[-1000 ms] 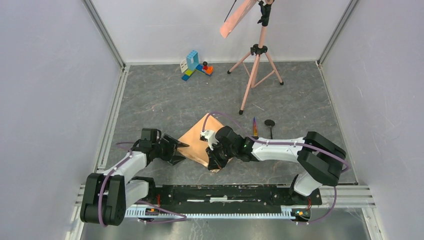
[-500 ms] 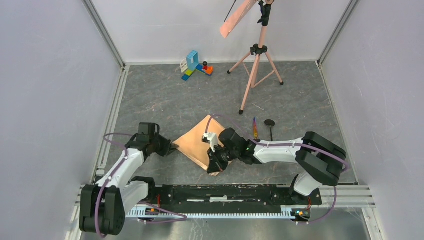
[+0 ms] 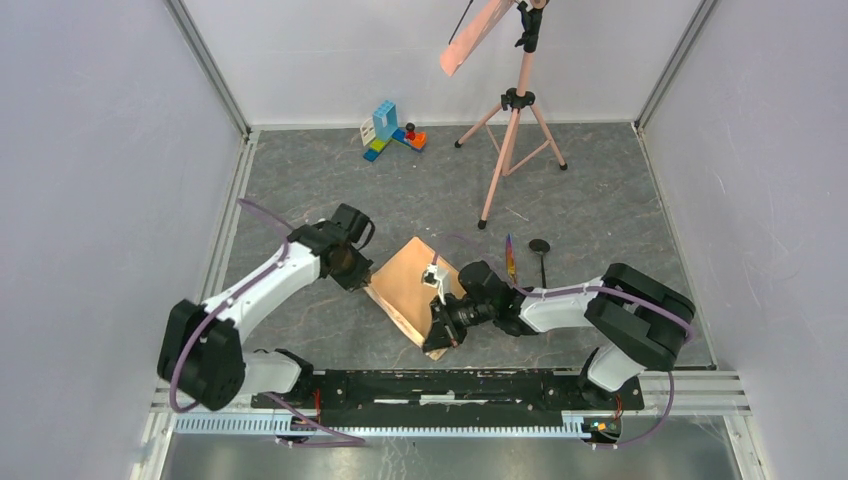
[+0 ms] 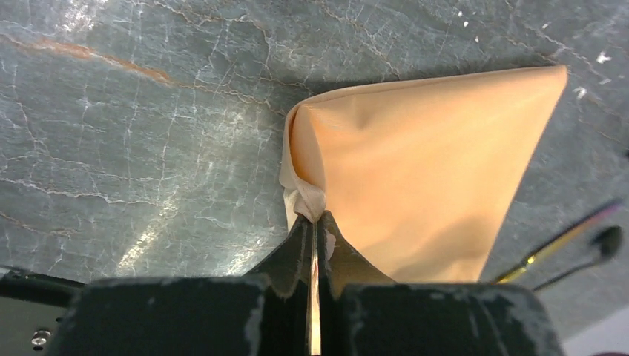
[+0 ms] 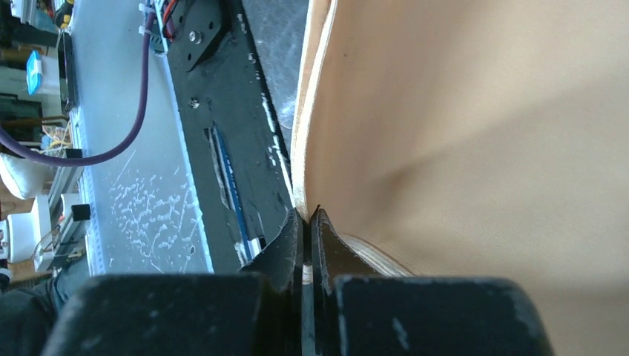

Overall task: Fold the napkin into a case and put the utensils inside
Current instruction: Pick up the lower triangle-folded napkin from the center of the board, then fold the lower triangle-folded napkin at the center of the board.

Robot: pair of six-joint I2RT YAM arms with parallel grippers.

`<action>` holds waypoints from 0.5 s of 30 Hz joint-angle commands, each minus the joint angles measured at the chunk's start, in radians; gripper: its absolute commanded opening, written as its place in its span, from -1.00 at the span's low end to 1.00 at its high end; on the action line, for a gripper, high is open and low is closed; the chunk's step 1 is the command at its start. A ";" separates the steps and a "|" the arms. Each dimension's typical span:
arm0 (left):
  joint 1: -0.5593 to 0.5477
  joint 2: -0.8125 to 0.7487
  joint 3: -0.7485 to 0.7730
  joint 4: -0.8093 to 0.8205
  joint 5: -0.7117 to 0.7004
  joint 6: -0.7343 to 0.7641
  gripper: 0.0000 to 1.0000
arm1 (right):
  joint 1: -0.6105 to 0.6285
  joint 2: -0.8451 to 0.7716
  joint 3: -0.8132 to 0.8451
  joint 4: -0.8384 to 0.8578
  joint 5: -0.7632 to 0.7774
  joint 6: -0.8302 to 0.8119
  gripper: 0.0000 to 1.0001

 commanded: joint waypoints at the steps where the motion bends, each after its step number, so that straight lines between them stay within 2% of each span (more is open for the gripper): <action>1: -0.071 0.131 0.134 -0.119 -0.144 -0.116 -0.96 | -0.056 -0.033 -0.050 0.074 -0.068 -0.001 -1.00; 8: -0.115 0.304 0.271 -0.127 -0.149 -0.123 -0.95 | -0.102 -0.058 -0.071 0.055 -0.084 -0.071 -1.00; 15: -0.116 0.391 0.335 -0.127 -0.159 -0.111 -0.95 | -0.177 -0.029 -0.051 0.013 -0.092 -0.104 -1.00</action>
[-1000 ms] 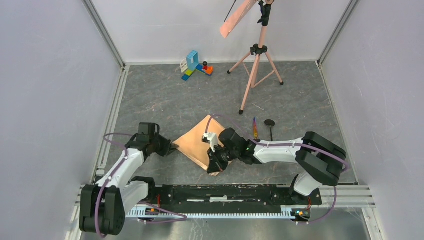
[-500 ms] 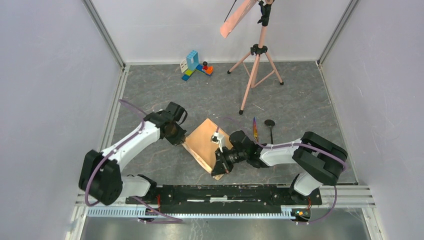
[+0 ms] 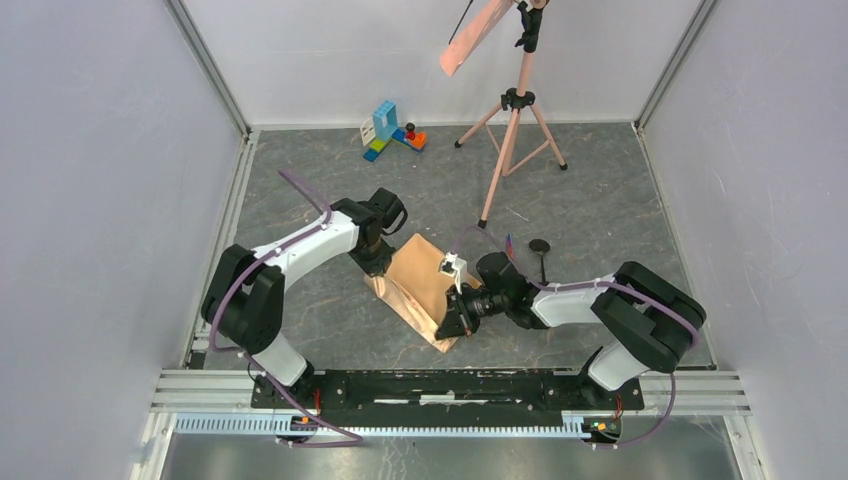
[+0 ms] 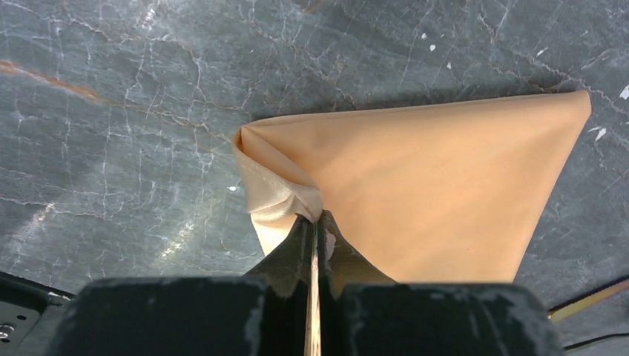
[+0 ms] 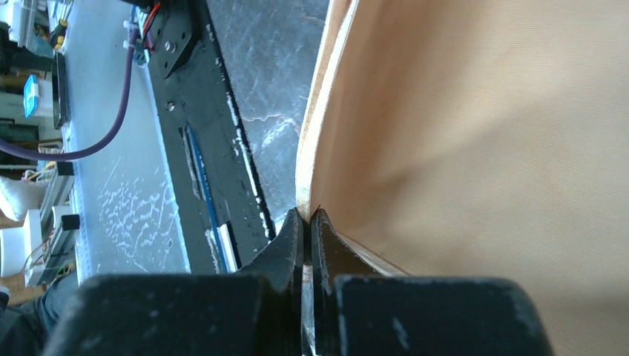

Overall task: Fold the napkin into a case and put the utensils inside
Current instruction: Fold the lower triangle-folded napkin at the center of the board.

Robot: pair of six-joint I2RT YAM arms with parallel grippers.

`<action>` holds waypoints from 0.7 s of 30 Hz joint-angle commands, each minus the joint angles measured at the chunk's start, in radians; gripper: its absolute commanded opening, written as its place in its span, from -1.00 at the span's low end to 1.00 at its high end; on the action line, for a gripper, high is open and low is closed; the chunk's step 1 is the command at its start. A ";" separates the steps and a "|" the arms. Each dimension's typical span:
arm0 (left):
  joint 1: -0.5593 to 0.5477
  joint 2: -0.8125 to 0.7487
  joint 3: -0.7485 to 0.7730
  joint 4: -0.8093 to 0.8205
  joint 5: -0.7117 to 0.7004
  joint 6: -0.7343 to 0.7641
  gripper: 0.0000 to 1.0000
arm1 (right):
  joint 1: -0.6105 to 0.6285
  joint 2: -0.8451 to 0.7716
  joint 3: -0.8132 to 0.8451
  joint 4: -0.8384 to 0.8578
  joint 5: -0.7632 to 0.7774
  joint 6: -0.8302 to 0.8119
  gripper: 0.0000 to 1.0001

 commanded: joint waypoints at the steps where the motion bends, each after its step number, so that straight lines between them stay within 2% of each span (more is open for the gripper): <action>1: -0.003 0.042 0.065 -0.017 -0.054 -0.032 -0.95 | -0.044 0.006 0.019 -0.012 -0.024 -0.050 -0.99; 17: 0.017 0.165 0.152 0.010 -0.053 0.030 -0.95 | -0.093 0.044 0.081 -0.109 0.036 -0.113 -0.84; 21: 0.026 0.183 0.155 0.021 -0.043 0.035 -0.95 | -0.115 0.051 0.104 -0.124 0.032 -0.105 -0.75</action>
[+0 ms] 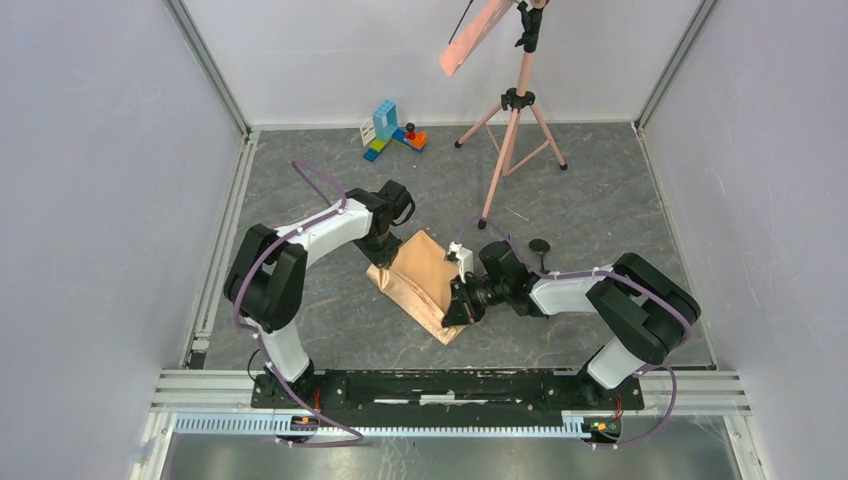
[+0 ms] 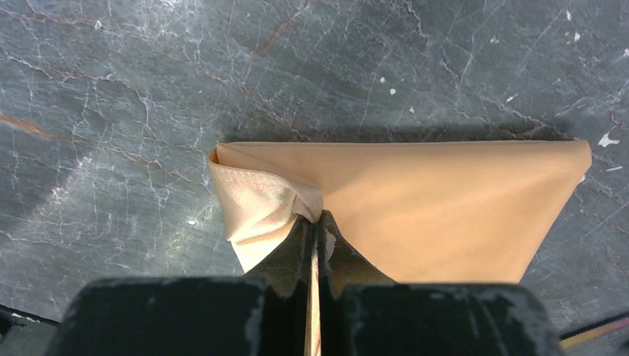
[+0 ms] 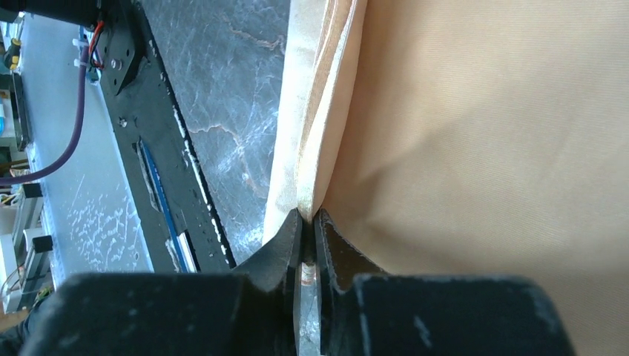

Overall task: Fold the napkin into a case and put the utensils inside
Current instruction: Fold the lower triangle-folded napkin at the center of the board.

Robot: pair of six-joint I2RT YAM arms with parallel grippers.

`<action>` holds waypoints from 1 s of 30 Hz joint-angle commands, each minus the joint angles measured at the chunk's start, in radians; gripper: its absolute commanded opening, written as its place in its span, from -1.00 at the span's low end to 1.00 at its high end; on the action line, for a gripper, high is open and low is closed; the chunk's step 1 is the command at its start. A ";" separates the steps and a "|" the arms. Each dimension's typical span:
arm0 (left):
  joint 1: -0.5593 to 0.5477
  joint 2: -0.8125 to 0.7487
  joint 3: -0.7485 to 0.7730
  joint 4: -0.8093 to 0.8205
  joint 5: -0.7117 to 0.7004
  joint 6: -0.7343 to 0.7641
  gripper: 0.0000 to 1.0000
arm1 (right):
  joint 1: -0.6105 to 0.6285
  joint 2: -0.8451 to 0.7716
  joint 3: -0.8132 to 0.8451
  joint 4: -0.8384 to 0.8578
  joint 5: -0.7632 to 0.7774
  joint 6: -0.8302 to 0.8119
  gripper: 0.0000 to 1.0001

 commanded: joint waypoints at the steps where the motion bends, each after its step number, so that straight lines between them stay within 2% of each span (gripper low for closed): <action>1: 0.014 0.021 0.036 0.020 -0.027 0.036 -0.95 | -0.023 0.011 0.050 -0.005 0.015 -0.016 -0.71; 7: 0.016 0.044 0.043 0.038 -0.008 0.050 -0.95 | -0.032 0.007 0.074 -0.035 0.059 -0.025 -0.40; 12: 0.015 0.046 0.044 0.042 0.005 0.066 -0.95 | -0.033 -0.012 0.088 -0.038 0.097 -0.008 0.04; 17: 0.016 0.040 0.049 0.044 0.009 0.077 -0.96 | -0.032 0.002 0.105 -0.062 0.132 -0.020 0.08; 22: 0.016 0.042 0.053 0.051 0.007 0.089 -0.95 | -0.025 0.004 0.081 -0.031 0.140 -0.010 -0.02; 30: 0.011 0.048 0.078 0.077 0.029 0.135 -0.95 | -0.014 -0.006 0.060 -0.009 0.170 0.004 -0.79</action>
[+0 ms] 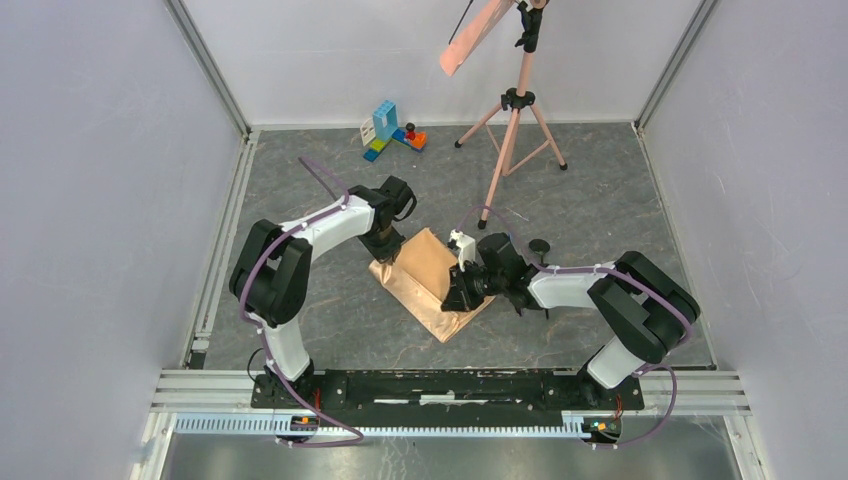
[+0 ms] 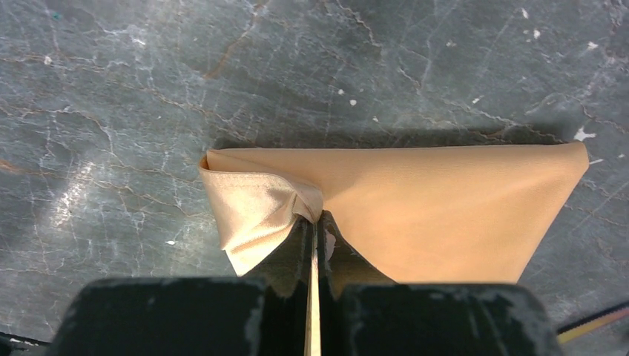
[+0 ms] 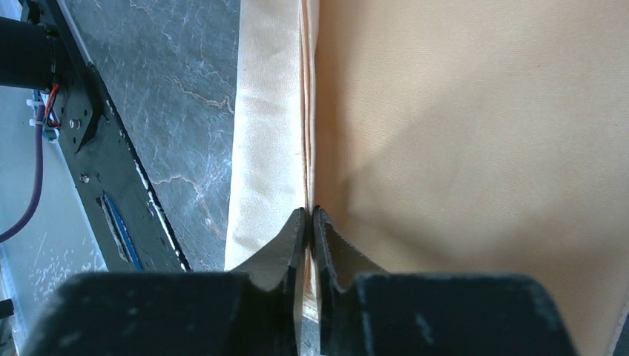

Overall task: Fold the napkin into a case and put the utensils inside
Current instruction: Fold the lower triangle-folded napkin at the center of the board.

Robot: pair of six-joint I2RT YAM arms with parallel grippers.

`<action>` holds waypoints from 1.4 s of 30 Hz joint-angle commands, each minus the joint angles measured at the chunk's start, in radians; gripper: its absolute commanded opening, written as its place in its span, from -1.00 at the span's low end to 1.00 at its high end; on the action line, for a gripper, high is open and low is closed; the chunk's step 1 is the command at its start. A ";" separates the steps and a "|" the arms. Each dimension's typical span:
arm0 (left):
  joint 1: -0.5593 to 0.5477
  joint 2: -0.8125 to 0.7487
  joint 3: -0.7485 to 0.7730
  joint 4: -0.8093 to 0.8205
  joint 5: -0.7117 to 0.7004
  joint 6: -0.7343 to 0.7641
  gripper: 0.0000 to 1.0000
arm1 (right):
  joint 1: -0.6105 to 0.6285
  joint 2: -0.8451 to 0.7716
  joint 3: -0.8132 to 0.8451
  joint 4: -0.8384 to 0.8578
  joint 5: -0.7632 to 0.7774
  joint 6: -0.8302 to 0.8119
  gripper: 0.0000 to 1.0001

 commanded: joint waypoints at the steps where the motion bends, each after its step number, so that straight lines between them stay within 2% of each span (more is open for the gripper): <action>1: -0.006 0.009 0.059 0.034 0.006 0.071 -0.95 | 0.010 -0.017 -0.013 0.038 0.034 0.004 -0.90; 3: -0.011 0.018 0.067 0.033 0.009 0.078 -0.95 | 0.010 -0.021 -0.017 0.037 0.039 0.003 -1.00; 11: -0.017 0.059 0.083 0.041 0.040 0.111 -0.96 | 0.011 -0.056 -0.042 0.034 0.051 0.005 -1.00; 15: -0.018 0.082 0.110 0.053 0.070 0.181 -0.93 | 0.011 -0.075 -0.056 0.041 0.061 0.008 -1.00; 19: -0.019 0.046 0.075 0.130 0.123 0.277 -0.70 | 0.011 -0.069 -0.063 0.049 0.069 0.013 -1.00; 25: -0.015 -0.145 -0.092 0.333 0.199 0.368 0.08 | 0.011 -0.073 -0.071 0.061 0.070 0.023 -1.00; 29: -0.002 -0.222 -0.124 0.334 0.210 0.423 0.31 | 0.011 -0.097 -0.086 0.066 0.084 0.035 -1.00; 34: 0.049 -0.263 -0.167 0.354 0.280 0.491 0.30 | 0.011 -0.130 -0.112 0.093 0.091 0.071 -1.00; 38: 0.064 -0.239 -0.153 0.325 0.286 0.543 0.09 | 0.011 -0.141 -0.130 0.111 0.099 0.090 -1.00; 42: 0.064 -0.199 -0.130 0.303 0.297 0.560 0.07 | 0.011 -0.134 -0.128 0.110 0.098 0.089 -1.00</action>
